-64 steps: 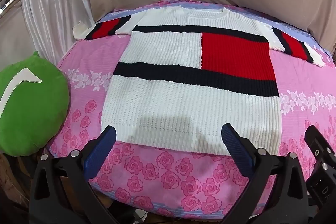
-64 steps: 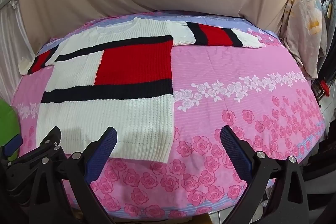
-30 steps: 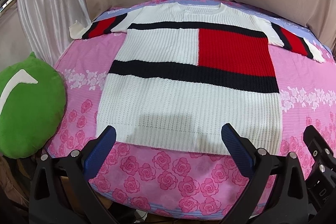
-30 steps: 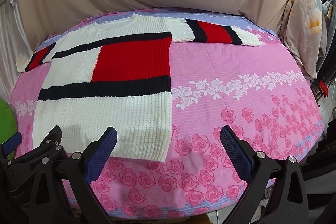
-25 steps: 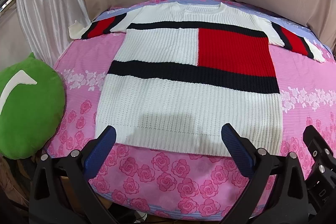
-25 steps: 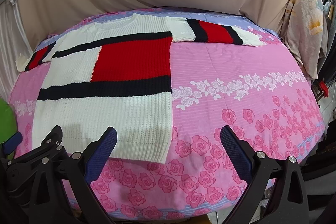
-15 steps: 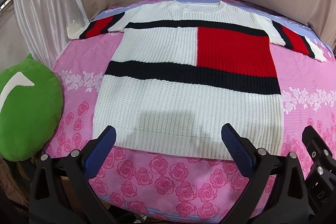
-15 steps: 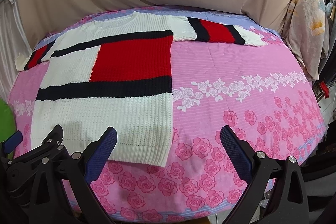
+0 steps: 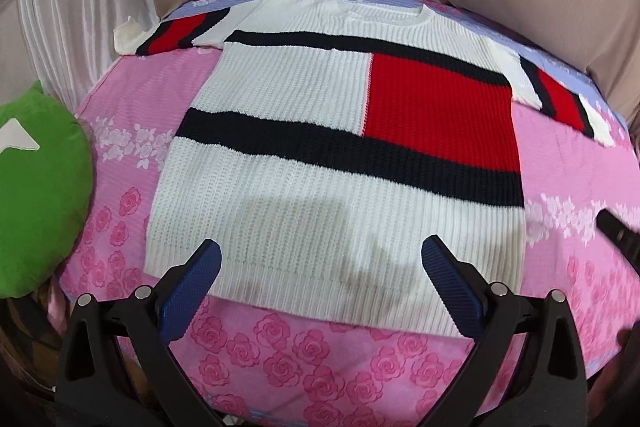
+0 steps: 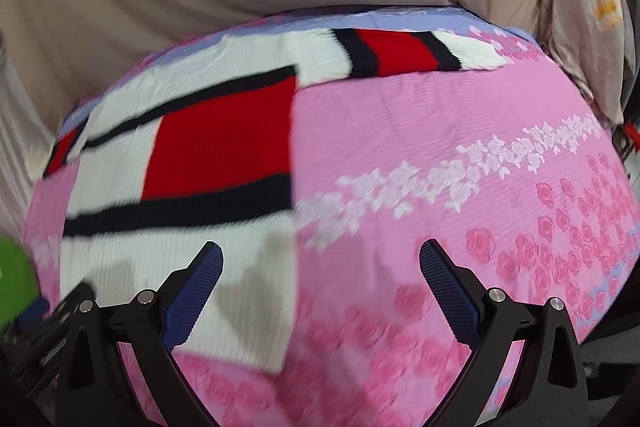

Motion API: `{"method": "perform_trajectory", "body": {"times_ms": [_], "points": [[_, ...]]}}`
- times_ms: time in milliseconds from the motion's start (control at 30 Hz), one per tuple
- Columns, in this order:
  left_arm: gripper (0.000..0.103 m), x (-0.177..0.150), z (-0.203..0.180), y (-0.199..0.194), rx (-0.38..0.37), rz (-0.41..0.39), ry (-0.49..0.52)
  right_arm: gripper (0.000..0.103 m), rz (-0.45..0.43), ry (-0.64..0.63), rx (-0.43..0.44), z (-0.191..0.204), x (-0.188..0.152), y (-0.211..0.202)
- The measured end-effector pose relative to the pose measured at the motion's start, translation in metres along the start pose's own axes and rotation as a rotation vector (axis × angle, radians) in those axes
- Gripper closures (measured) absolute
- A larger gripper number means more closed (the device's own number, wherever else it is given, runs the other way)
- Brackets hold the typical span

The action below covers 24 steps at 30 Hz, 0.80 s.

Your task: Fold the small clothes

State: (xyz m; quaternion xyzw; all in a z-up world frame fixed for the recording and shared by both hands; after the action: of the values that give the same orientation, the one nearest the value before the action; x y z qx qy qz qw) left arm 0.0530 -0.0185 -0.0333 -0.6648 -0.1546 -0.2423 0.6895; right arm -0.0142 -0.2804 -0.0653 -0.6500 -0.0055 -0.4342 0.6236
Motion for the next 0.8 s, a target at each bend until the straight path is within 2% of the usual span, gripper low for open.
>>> {"method": "perform_trajectory", "body": {"times_ms": [33,133,233,333,433,533,567,600,667,733,767,800], "points": [[0.005,0.003,0.001,0.003,-0.007,0.022,-0.020,0.006,-0.004,0.037,0.013,-0.016,0.013,0.007],[0.005,0.017,0.005,0.012,0.004,0.024,-0.062,0.006,-0.059,0.190,0.072,-0.079,0.063,0.030],[0.005,0.032,0.006,0.021,0.030,0.011,-0.087,0.013,-0.105,0.276,0.070,-0.140,0.126,0.067],[0.005,0.047,0.005,0.029,0.045,-0.013,-0.109,0.016,-0.099,0.361,0.048,-0.190,0.177,0.115],[0.005,0.060,0.003,0.036,0.054,-0.028,-0.131,0.020,-0.081,0.451,0.017,-0.232,0.210,0.157],[0.005,0.068,0.001,0.043,0.063,-0.026,-0.140,0.030,-0.059,0.534,-0.008,-0.262,0.229,0.191],[0.005,0.070,0.001,0.045,0.064,-0.021,-0.143,0.035,-0.054,0.560,-0.002,-0.269,0.234,0.201],[0.005,0.073,0.001,0.048,0.067,-0.018,-0.148,0.045,-0.052,0.575,0.016,-0.271,0.236,0.209],[0.005,0.076,0.002,0.051,0.074,-0.014,-0.155,0.051,-0.066,0.580,0.009,-0.270,0.245,0.218],[0.005,0.081,0.005,0.056,0.083,-0.006,-0.162,0.084,-0.060,0.569,0.021,-0.263,0.256,0.223],[0.005,0.083,0.007,0.056,0.086,-0.008,-0.166,0.095,-0.063,0.567,0.038,-0.255,0.262,0.222],[0.005,0.085,0.009,0.057,0.088,-0.011,-0.169,0.095,-0.097,0.557,0.073,-0.242,0.269,0.214]]}}
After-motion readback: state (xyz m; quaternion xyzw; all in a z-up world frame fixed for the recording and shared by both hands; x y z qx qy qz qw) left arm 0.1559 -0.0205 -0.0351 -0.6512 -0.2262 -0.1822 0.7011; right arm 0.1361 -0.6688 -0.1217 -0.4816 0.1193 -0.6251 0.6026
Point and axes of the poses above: each gripper's, at about its wrist camera, not at the fingertips, and y roughly the way its jaws point, z to its left, x to its top, the point moved 2 cm from there along y, roughly the way its jaws point, and after that the axes turned 3 degrees about x, right-handed, at the moved point
